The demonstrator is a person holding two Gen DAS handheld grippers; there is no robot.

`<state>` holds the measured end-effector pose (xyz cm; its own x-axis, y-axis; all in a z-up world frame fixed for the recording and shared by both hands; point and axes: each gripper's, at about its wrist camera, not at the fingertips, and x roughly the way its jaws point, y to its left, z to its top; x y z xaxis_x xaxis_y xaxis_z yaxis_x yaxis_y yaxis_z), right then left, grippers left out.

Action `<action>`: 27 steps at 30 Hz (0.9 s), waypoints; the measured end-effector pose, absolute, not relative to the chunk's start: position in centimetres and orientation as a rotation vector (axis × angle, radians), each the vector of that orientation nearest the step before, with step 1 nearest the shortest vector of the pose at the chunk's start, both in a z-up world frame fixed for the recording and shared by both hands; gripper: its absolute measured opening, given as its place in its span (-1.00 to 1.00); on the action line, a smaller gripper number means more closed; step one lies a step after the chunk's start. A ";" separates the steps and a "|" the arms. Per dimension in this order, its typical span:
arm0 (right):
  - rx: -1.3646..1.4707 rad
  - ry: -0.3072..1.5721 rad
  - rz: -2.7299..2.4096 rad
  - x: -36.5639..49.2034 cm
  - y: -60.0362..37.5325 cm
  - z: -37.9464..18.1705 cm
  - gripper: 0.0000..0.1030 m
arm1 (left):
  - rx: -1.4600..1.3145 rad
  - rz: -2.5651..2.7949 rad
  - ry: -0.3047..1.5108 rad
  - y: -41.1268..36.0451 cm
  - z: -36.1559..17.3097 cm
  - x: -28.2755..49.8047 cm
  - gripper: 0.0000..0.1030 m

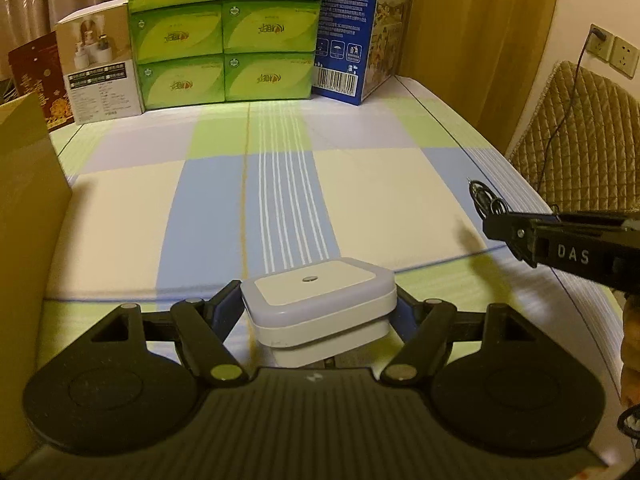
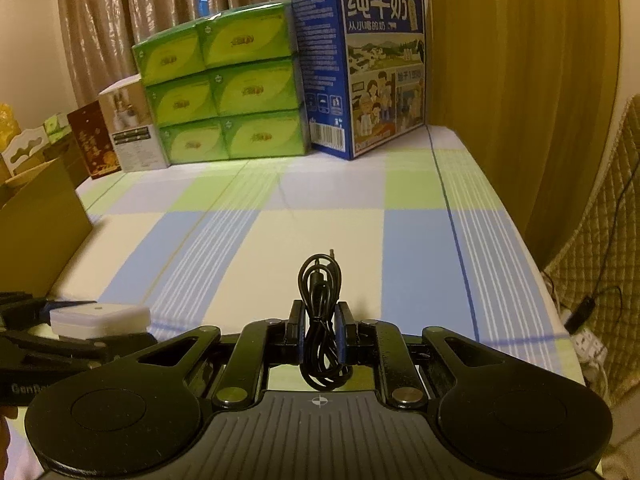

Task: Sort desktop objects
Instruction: 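Carry the plug adapter and cable over the cardboard box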

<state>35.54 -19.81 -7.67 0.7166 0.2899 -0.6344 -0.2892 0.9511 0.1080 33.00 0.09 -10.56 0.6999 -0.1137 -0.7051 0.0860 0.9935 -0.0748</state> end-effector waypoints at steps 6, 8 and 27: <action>-0.009 0.741 0.324 31.8 -19.0 -7.3 -0.78 | -0.064 -0.106 0.817 0.6 -10.3 29.8 0.39; -0.017 0.744 0.330 30.6 -18.7 -7.1 -0.78 | -0.070 -0.099 0.823 0.8 -10.3 28.8 0.39; 0.048 0.804 0.322 19.7 -17.9 -5.2 -0.78 | -0.123 -0.099 0.804 2.7 -5.0 20.2 0.39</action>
